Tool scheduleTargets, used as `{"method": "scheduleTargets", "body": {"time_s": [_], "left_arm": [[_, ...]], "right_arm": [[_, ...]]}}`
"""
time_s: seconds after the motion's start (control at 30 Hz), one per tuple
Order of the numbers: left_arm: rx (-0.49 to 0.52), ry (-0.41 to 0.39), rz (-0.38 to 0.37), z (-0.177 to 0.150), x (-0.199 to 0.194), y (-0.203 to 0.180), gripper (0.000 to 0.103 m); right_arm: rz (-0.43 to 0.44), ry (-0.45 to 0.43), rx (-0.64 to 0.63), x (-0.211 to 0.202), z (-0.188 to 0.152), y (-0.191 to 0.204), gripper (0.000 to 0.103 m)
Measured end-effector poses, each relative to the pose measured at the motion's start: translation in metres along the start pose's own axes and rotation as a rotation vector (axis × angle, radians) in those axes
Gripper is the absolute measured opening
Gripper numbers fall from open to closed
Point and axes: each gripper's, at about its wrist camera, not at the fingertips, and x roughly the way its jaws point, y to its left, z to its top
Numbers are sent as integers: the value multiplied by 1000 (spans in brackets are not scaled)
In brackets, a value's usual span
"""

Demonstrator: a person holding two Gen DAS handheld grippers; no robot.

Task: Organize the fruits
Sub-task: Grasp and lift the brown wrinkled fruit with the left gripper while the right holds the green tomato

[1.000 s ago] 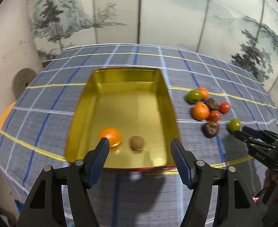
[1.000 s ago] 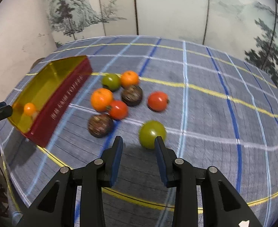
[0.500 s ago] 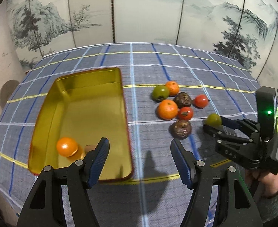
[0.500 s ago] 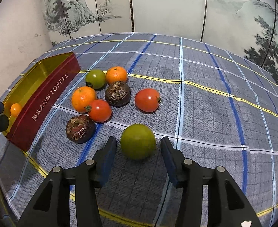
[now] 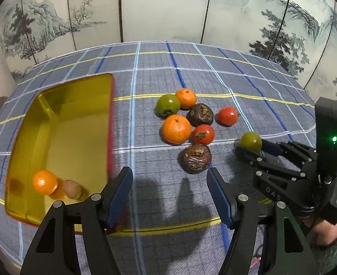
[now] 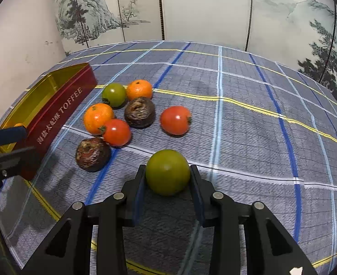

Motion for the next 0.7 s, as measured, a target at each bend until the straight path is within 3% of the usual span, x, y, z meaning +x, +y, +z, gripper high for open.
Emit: {"method": "scheduleTargets", "body": {"time_s": [0.33, 0.5, 0.7], "left_arm": [[13, 35, -12, 4, 24, -11, 68], [26, 50, -4, 4, 35, -17, 68], [32, 57, -7, 12, 44, -25, 68]], "right_arm": [[-97, 3, 2, 0, 5, -49, 33], [-110, 6, 66, -4, 4, -77, 33], [-120, 8, 66, -4, 5, -77, 34]]}}
